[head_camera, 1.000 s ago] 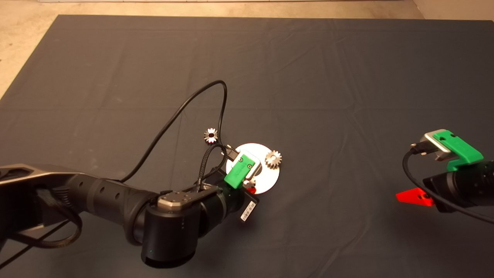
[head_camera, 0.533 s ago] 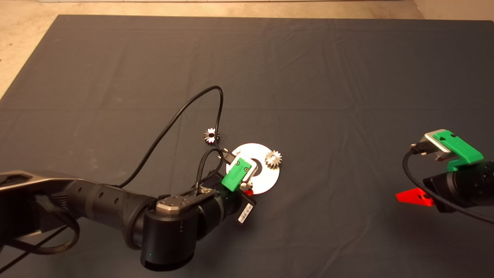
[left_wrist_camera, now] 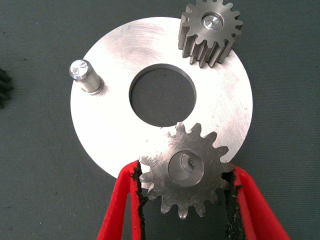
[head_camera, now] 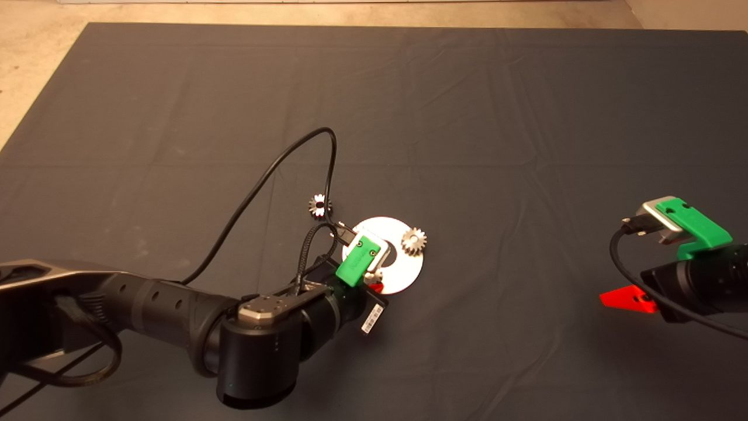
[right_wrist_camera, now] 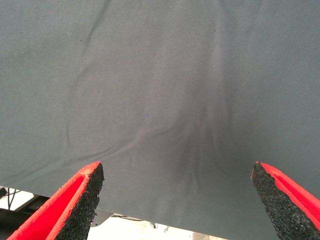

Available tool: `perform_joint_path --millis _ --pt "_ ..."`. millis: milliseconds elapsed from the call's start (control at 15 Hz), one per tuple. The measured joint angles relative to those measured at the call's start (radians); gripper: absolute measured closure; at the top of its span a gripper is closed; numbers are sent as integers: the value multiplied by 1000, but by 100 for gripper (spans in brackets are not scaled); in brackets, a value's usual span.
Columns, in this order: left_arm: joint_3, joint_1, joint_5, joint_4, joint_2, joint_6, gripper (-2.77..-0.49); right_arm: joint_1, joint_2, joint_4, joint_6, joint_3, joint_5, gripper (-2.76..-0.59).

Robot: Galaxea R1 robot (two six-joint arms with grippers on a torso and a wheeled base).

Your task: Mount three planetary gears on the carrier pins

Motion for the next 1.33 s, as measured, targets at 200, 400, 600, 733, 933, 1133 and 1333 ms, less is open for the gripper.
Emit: perform_joint_path --millis 200,400,600,733,933,1133,1333 --pt "0 0 0 2 1 0 -70 0 0 0 0 0 3 -220" --pt "0 9 0 16 3 -1 -70 0 0 1 0 0 3 -220" --pt "0 15 1 22 9 -2 -70 0 0 1 0 0 5 -220" --pt "0 22 0 27 13 -2 -70 0 0 1 0 0 4 -220" --pt "0 27 -2 34 14 -2 -69 0 0 1 0 0 5 -220" --pt "0 27 -3 37 14 -2 -70 0 0 1 0 0 6 -220" --pt "-3 36 1 42 26 -2 -69 0 0 1 0 1 10 -220"
